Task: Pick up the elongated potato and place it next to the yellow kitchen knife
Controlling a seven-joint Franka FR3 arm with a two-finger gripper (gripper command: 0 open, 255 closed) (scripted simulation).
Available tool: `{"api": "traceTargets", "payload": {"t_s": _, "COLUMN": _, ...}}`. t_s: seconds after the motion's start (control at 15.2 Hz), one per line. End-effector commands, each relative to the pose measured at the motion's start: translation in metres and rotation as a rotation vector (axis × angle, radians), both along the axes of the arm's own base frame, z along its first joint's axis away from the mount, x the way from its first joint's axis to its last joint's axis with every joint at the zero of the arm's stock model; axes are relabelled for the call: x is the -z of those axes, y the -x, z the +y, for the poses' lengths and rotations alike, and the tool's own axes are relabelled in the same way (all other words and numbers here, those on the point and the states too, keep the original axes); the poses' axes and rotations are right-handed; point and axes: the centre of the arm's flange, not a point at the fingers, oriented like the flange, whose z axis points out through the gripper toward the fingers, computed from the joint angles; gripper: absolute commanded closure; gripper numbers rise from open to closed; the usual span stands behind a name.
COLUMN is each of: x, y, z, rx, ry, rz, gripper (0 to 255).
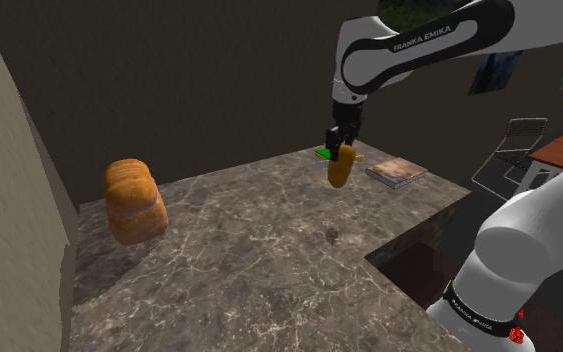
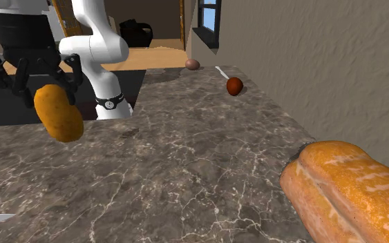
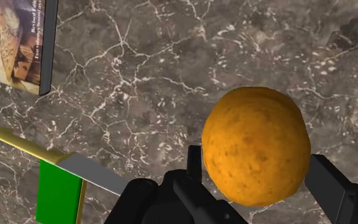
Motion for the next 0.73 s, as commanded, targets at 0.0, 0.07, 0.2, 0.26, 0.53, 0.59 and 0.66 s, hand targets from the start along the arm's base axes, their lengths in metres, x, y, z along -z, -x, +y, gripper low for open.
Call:
{"api": "traceTargets", "payload": {"t_s": 0.0, "x": -0.001, "y": 0.017, "z": -0.029, "rx": -0.002, "ry": -0.001, "rz": 0.0, "gripper": 255}}
{"api": "traceTargets", "payload": {"t_s": 0.07, "x": 0.004, "y": 0.017, "z": -0.029, "rx": -0.002, "ry": -0.001, "rz": 0.0, "gripper": 255}}
{"api": "traceTargets", "payload": {"t_s": 0.2, "x": 0.015, "y": 0.017, "z": -0.029, "rx": -0.002, "ry": -0.001, "rz": 0.0, "gripper": 255}}
{"api": "traceTargets", "payload": {"t_s": 0.26, "x": 0.02, "y": 0.017, "z": -0.029, "rx": -0.002, "ry": -0.001, "rz": 0.0, "gripper": 255}}
{"api": "traceTargets", "payload": {"t_s": 0.53, "x": 0.041, "y": 0.017, "z": -0.029, "rx": -0.002, "ry": -0.001, "rz": 0.0, "gripper": 255}}
{"api": "traceTargets", "payload": {"t_s": 0.59, "x": 0.046, "y": 0.017, "z": -0.029, "rx": -0.002, "ry": -0.001, "rz": 0.0, "gripper": 255}}
{"api": "traceTargets", "payload": {"t_s": 0.66, "x": 0.051, "y": 0.017, "z": -0.029, "rx": -0.002, "ry": -0.001, "rz": 0.0, "gripper": 255}}
